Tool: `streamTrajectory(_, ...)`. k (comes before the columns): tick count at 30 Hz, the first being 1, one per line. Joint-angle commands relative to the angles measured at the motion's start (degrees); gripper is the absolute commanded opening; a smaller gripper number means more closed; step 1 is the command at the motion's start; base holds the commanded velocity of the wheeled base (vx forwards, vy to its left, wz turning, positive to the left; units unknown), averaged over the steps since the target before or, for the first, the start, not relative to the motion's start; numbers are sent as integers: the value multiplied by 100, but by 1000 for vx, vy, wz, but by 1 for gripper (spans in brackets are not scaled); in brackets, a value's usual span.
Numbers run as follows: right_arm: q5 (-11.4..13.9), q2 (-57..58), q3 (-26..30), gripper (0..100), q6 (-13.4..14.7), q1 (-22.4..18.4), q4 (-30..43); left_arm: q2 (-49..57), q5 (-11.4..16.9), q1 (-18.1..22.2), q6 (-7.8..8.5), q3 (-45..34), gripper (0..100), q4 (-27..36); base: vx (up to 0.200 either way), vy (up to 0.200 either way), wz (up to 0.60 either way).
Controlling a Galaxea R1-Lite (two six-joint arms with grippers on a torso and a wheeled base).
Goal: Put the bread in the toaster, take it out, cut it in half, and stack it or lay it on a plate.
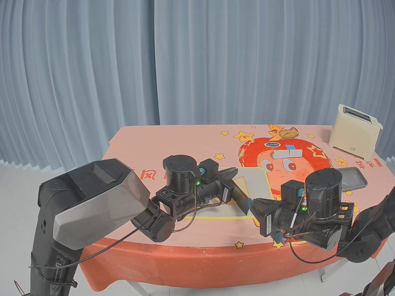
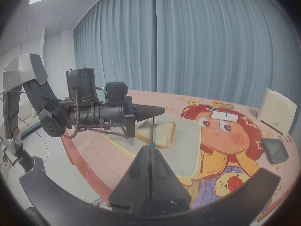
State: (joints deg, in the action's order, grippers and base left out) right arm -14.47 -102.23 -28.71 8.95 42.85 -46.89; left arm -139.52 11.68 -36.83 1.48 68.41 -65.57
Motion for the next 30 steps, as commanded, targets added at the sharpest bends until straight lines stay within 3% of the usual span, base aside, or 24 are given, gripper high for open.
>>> streamTrajectory(1, -3, -87, 14, 0, 2, -5, -5, 39, 1, 9, 2, -3, 0, 1, 0, 0, 0)
streamTrajectory(10, -12, -25, 23, 0, -16, -5, -14, 48, 1, -9, 2, -39, 0, -34, 0, 0, 0)
streamTrajectory(15, -346, 142, -144, 0, -7, 4, -22, 48, 1, -9, 11, -39, 0, -34, 0, 0, 0)
streamTrajectory(23, -399, 388, -135, 0, -7, 13, -14, 48, 1, -17, 11, -39, 0, -34, 0, 0, 0)
streamTrajectory(24, -407, 388, -117, 100, -7, 13, -5, 48, 1, -17, 11, -47, 0, -34, 0, 0, 0)
streamTrajectory(30, -416, 362, -38, 100, -16, 13, 180, 48, 1, -17, 11, -47, 0, -34, 0, 0, 0)
